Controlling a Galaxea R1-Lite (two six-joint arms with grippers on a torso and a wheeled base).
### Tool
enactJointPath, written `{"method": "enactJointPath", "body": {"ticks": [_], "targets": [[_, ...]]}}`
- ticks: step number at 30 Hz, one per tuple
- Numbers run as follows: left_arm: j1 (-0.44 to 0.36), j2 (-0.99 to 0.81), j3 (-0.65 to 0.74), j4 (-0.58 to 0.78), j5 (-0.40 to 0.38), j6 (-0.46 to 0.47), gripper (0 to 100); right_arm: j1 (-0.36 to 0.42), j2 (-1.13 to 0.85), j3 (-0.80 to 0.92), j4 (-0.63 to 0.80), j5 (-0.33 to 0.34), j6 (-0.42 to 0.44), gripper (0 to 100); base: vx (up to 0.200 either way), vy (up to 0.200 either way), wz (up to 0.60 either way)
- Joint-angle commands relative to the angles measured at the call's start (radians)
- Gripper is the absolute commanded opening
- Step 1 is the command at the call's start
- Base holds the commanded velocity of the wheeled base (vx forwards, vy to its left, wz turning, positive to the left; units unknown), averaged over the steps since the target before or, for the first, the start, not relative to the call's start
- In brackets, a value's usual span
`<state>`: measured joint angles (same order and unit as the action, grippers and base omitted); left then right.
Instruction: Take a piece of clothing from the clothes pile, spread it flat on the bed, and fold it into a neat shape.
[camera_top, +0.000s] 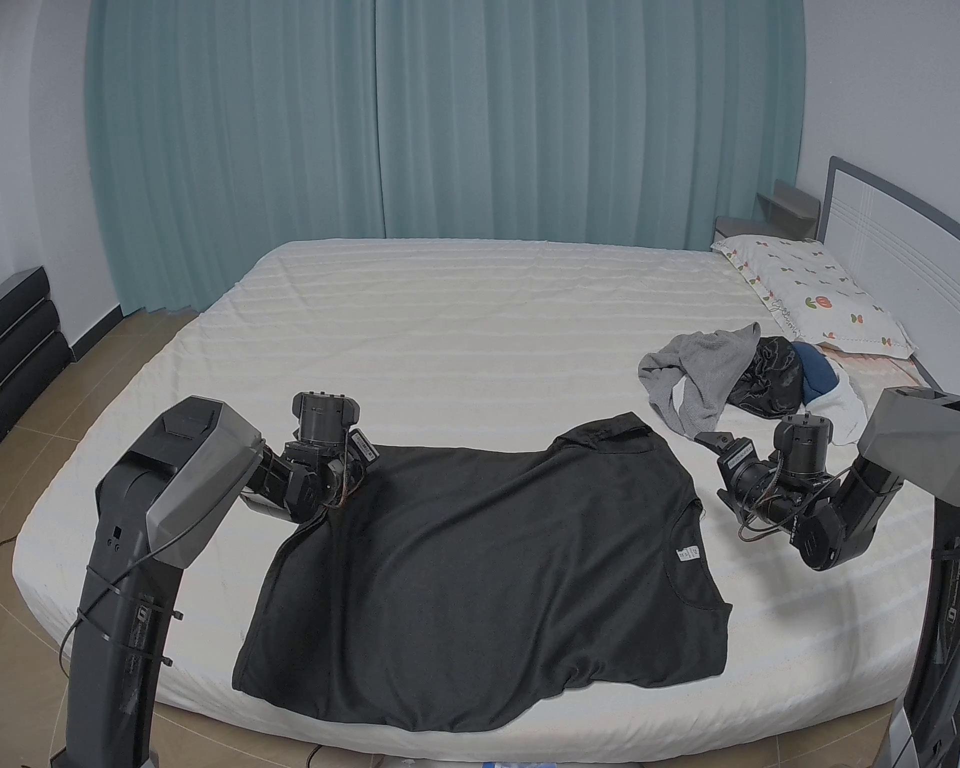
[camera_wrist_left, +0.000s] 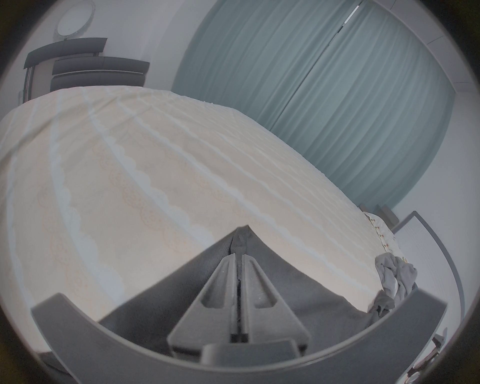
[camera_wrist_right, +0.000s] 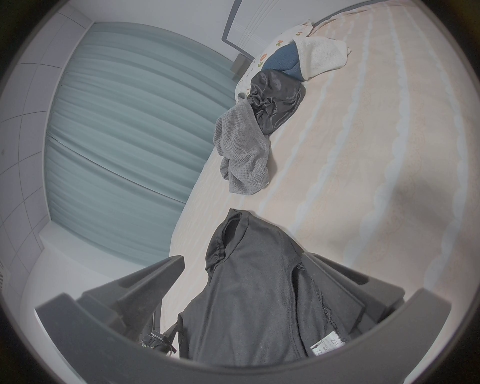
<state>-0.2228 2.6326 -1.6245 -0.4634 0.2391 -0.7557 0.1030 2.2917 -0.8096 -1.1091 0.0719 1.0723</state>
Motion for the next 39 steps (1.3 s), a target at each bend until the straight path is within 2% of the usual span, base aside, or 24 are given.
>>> {"method": "enactJointPath", "body": {"ticks": [1,5,16,21,24,25,30,35,37,39], "targets": [[0.019,0.003,-0.018,0.000,0.026,-0.001,0,-0.002,0.003,0.000,0.000,0.000,0.000,100,0.000,0.000,0.00],[0.049,-0.013,-0.021,-0.003,0.046,-0.001,0,-0.002,0.008,0.000,0.000,0.000,0.000,100,0.000,0.000,0.00],[0.148,-0.034,-0.069,0.000,0.039,0.003,0,0.000,0.089,-0.049,0.003,0.012,-0.020,100,0.000,0.000,0.00],[0.160,-0.028,-0.071,0.000,0.035,0.003,0,0.009,0.124,-0.114,0.026,0.012,-0.097,100,0.000,0.000,0.00],[0.160,-0.029,-0.071,0.000,0.034,0.003,0,0.011,0.155,-0.188,0.060,0.023,-0.175,100,0.000,0.000,0.00],[0.160,-0.029,-0.071,0.000,0.034,0.003,0,0.011,0.155,-0.188,0.060,0.023,-0.175,100,0.000,0.000,0.00],[0.143,-0.029,-0.069,0.000,0.034,0.003,0,0.035,0.256,-0.399,0.187,0.031,-0.267,100,0.000,0.000,0.00],[0.135,-0.039,-0.054,0.003,0.035,0.003,0,0.049,0.298,-0.543,0.325,0.071,-0.325,100,0.000,0.000,0.00],[0.135,-0.039,-0.054,0.003,0.035,0.003,0,0.049,0.299,-0.553,0.334,0.072,-0.328,100,0.000,0.000,0.00],[0.135,-0.039,-0.049,0.003,0.040,0.003,0,0.046,0.351,-0.668,0.388,0.075,-0.347,100,0.000,0.000,0.00]]}}
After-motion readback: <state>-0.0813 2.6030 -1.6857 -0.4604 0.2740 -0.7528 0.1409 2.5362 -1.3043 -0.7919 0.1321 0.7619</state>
